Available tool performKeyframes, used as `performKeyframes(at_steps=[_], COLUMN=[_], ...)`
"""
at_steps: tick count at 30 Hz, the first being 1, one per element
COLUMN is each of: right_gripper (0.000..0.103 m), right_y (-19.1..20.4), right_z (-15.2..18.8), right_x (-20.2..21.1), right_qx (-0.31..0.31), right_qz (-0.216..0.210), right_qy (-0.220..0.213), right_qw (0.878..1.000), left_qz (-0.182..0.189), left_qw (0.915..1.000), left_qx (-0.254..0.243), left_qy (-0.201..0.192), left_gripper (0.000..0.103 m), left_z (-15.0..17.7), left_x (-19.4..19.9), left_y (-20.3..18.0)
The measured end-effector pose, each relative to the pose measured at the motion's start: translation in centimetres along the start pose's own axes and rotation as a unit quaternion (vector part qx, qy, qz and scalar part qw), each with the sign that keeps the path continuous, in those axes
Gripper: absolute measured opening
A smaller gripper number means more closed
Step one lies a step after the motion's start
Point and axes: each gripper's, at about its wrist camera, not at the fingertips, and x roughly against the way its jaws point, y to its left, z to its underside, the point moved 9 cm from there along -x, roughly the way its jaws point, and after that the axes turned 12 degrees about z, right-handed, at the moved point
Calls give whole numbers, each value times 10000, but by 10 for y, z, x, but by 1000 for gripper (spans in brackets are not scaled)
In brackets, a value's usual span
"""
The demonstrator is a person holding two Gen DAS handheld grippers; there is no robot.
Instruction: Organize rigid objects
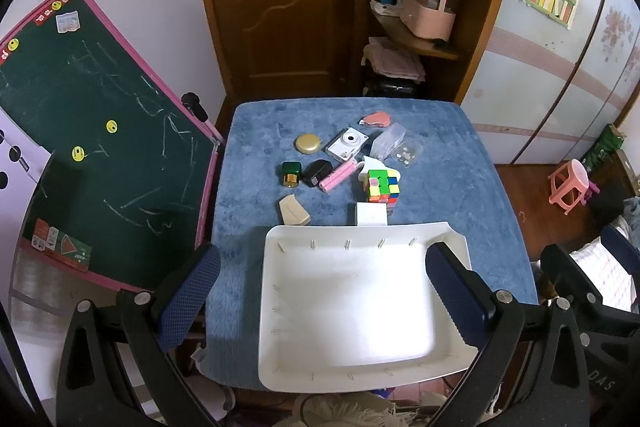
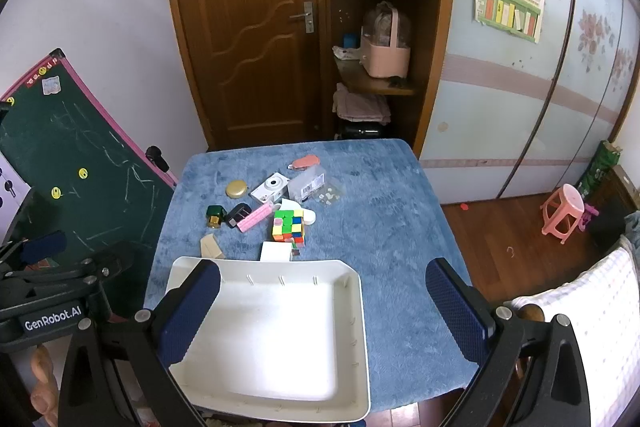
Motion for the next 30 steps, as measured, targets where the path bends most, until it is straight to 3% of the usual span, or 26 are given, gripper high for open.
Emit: performKeyframes(at_steps=[30], right_gripper=[103], right_y=[10], right_z=[-16], right_x=[1], right_qx=[-125], right_qz=[351], right_qy=[-156], right_qw=[9992], left_qz=[158], left_qw=[9998], left_qx=[-106], left_qy=[38], left_gripper=[102], left_z=[-28], left_x=[-5], left_y=[22])
